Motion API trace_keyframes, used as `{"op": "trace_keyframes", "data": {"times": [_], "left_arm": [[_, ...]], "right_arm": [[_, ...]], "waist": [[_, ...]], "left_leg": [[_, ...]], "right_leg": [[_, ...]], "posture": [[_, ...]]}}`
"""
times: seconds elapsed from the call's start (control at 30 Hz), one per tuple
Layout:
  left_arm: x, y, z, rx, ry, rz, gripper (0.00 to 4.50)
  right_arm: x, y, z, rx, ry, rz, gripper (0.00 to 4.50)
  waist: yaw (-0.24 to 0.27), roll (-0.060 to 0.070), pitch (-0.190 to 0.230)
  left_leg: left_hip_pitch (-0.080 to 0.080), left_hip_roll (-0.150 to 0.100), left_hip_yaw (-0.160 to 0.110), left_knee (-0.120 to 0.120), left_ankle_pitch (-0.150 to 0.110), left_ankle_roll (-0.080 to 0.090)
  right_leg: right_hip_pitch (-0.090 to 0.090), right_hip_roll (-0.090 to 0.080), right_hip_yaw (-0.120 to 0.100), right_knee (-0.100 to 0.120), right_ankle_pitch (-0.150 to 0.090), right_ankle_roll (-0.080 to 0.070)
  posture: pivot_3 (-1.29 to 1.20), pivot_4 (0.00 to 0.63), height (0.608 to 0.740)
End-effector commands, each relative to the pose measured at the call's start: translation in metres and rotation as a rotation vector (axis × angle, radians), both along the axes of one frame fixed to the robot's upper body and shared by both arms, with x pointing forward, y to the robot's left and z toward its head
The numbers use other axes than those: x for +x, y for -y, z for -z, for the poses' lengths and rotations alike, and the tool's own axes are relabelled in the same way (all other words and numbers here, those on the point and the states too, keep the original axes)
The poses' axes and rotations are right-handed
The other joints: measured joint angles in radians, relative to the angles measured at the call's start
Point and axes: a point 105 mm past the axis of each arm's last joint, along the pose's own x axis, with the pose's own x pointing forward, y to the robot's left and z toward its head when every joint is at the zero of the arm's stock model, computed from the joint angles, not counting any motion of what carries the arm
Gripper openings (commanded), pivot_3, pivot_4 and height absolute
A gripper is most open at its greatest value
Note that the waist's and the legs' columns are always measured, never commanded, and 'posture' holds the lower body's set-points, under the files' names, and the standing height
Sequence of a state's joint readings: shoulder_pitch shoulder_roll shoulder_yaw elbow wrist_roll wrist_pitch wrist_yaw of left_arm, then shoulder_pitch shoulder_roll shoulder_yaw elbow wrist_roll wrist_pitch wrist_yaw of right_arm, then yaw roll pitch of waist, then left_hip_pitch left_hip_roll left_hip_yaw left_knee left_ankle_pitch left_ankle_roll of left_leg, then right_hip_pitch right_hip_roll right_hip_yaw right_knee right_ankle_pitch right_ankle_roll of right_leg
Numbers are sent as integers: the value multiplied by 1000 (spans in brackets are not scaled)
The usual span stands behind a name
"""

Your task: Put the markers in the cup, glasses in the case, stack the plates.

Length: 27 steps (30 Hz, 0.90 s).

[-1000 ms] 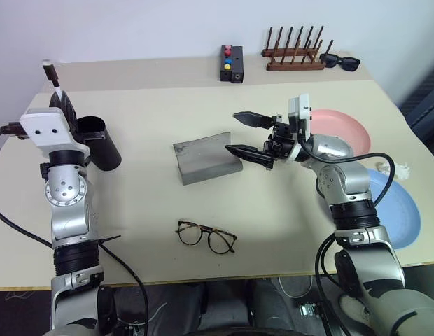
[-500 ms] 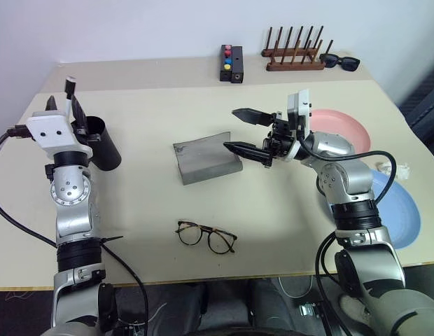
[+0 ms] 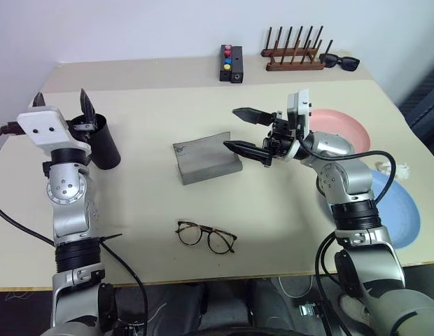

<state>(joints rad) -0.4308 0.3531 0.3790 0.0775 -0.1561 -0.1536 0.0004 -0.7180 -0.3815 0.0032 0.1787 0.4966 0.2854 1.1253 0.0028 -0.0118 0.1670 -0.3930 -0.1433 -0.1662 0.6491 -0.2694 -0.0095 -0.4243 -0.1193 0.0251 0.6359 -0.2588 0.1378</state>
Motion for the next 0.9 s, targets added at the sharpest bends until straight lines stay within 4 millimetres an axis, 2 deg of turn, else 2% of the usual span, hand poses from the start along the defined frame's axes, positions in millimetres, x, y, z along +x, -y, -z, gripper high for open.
{"op": "trace_keyframes", "data": {"times": [0.03, 0.2, 0.27, 0.37, 0.43, 0.5, 0.6, 0.7, 0.9], "left_arm": [[-21, -23, -34, -68, 99, -28, 3998], [-41, -50, -45, -166, 88, -13, 3998], [-47, -58, -42, -216, 42, 25, 3998], [-54, -65, -27, -258, -93, 77, 3998], [-62, -78, -11, -278, -237, 20, 3998], [-70, -86, -2, -295, -328, 4, 3998], [-76, -88, 3, -289, -428, 25, 3998], [-79, -86, 12, -196, -602, 32, 3998], [-80, -83, 19, -57, -742, 62, 3998]], "right_arm": [[-2, 1, -15, 25, 61, -6, 4500], [0, 2, -13, 24, 60, -2, 4500], [1, 2, -13, 25, 60, -1, 4500], [2, 1, -13, 27, 63, -1, 4500], [2, 0, -12, 28, 64, -2, 4500], [3, 0, -11, 29, 64, -3, 4500], [4, -2, -10, 29, 63, -5, 4500], [5, -2, -9, 28, 62, -8, 4500], [6, 0, -7, 28, 65, -4, 4500]], "waist": [[-5, 0, 0], [-20, 0, 0], [-22, 0, 0], [-23, 0, 0], [-23, 0, 0], [-22, 0, 0], [-16, 0, 0], [-14, 0, 0], [-17, 1, 0]], "left_leg": [[0, 0, 0, 0, 0, 0], [0, 0, 0, 0, 0, 0], [0, 0, 0, 0, 0, 0], [0, 0, 0, -1, 0, 0], [0, 0, 0, -1, 0, 0], [0, 0, 0, -1, 0, 0], [0, 0, 0, 0, 0, 0], [0, 0, 0, 0, 0, 0], [1, 0, 0, -2, 0, 0]], "right_leg": [[0, 0, 0, 0, 0, 0], [-1, 0, 0, 1, 0, 0], [-1, 0, 0, 1, 0, 0], [-2, 0, 0, 2, 0, 0], [-2, 0, 0, 3, 0, 0], [-2, 0, 0, 4, 0, 0], [-3, 0, 0, 4, 0, 0], [-2, 0, 0, 4, 0, 0], [-3, 0, 1, 4, 0, -1]], "posture": [[0, 150, 740], [0, 150, 740], [0, 150, 740], [0, 150, 740], [0, 150, 740], [0, 150, 740], [0, 150, 740], [0, 150, 740], [0, 150, 740]]}}
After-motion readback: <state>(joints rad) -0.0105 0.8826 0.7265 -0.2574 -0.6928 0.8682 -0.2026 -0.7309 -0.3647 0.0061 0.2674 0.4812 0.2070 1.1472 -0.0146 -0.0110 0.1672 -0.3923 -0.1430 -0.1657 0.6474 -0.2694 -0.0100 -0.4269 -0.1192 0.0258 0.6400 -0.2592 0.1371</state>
